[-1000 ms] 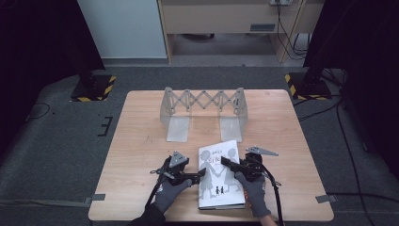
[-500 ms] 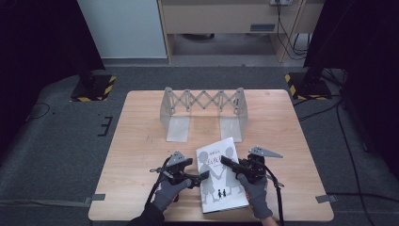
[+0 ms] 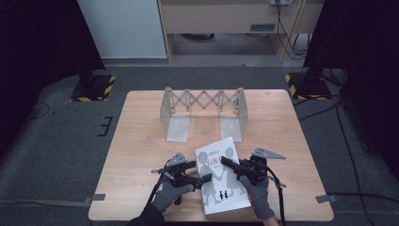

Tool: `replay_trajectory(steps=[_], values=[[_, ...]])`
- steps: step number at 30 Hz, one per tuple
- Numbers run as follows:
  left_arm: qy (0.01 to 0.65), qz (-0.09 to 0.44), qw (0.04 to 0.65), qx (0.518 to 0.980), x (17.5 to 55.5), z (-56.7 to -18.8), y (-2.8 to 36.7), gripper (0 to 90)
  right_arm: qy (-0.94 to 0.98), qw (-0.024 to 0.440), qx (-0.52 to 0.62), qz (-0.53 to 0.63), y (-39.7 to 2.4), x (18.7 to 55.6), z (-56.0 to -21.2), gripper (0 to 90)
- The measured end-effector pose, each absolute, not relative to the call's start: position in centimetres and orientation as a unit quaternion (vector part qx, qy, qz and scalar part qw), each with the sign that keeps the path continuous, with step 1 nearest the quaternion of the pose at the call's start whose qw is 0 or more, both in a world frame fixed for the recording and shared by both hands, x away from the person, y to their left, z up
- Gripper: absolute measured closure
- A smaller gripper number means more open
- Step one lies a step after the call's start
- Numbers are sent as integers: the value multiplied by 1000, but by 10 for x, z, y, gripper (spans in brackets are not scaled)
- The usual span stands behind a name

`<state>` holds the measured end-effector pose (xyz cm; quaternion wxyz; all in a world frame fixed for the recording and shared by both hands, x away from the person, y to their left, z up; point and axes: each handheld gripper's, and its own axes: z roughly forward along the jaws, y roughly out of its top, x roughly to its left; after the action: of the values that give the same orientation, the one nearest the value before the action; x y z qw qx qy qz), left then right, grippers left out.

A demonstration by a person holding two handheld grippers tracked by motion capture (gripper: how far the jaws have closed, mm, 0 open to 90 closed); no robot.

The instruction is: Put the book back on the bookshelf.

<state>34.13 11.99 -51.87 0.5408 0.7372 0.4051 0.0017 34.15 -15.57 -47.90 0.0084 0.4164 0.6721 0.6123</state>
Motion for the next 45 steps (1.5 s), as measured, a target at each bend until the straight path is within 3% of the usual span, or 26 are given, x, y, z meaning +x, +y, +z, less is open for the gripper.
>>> replay_trajectory(steps=[19, 33, 35, 41, 43, 45], values=[[402, -35, 562, 722, 350, -525, 124, 0, 669, 3, 402, 625, -160, 341, -478, 792], [396, 24, 554, 732, 341, -519, 117, 42, 656, -14, 430, 621, -164, 347, -484, 798], [401, 4, 558, 726, 343, -521, 118, 0, 655, -13, 424, 625, -163, 345, -482, 807], [405, -33, 572, 712, 345, -523, 121, 0, 659, -16, 398, 638, -164, 341, -476, 817], [388, -78, 578, 713, 346, -528, 117, 0, 658, -22, 393, 642, -166, 342, -477, 820], [387, -85, 588, 706, 344, -530, 117, 0, 665, -25, 382, 641, -164, 341, -475, 818]])
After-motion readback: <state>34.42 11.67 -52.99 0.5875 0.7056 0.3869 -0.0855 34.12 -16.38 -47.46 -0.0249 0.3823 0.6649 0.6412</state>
